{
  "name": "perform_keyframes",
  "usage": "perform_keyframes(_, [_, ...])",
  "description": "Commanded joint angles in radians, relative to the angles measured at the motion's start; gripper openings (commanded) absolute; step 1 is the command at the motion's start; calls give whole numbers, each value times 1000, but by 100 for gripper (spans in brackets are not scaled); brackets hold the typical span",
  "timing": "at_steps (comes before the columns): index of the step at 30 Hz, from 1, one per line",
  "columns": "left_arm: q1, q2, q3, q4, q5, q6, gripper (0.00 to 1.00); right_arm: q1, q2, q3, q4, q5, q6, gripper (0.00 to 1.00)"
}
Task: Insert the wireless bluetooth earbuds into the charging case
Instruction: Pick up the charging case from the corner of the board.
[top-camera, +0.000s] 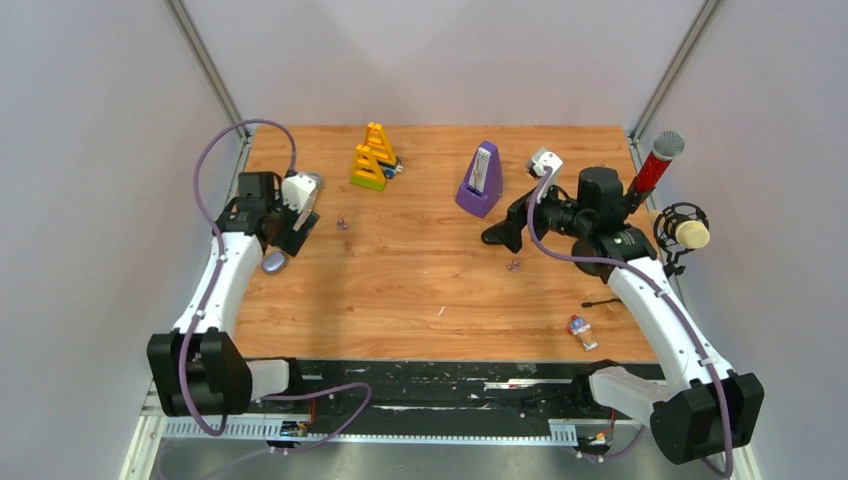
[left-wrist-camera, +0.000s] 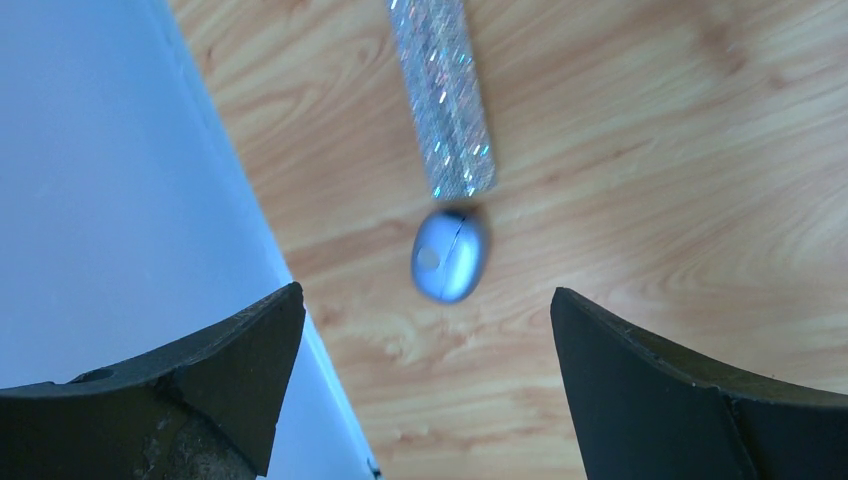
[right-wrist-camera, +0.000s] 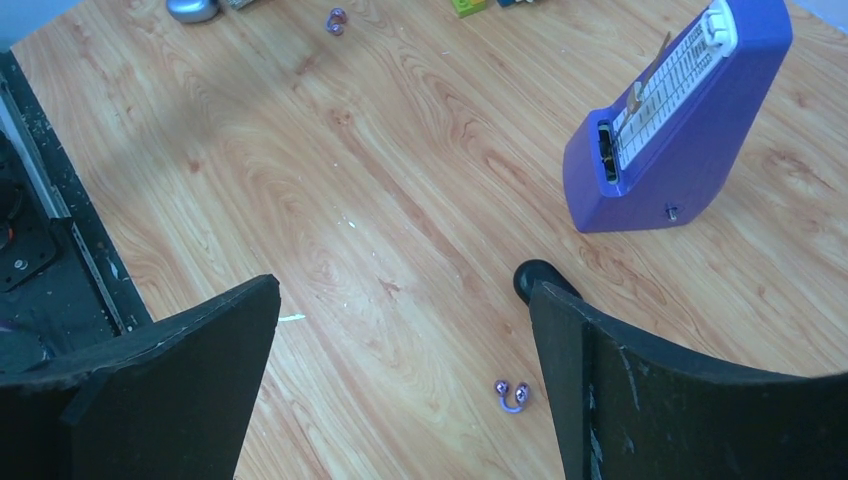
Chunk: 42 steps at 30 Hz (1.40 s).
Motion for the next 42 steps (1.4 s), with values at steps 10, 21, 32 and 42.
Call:
perform_keyframes(10, [216, 41, -84, -66, 133, 246, 100, 44, -25, -6, 42, -5, -20, 99])
perform_keyframes(21, [327, 338, -3, -9, 239, 313, 100, 45, -29, -6, 42, 5, -36, 99])
perform_keyframes(32, [328, 428, 21, 4, 291, 329, 83, 48, -26, -6, 42, 11, -31, 99])
perform_keyframes(42, [333, 363, -12, -41, 282, 337, 50, 49, -24, -7, 48, -1, -16, 98])
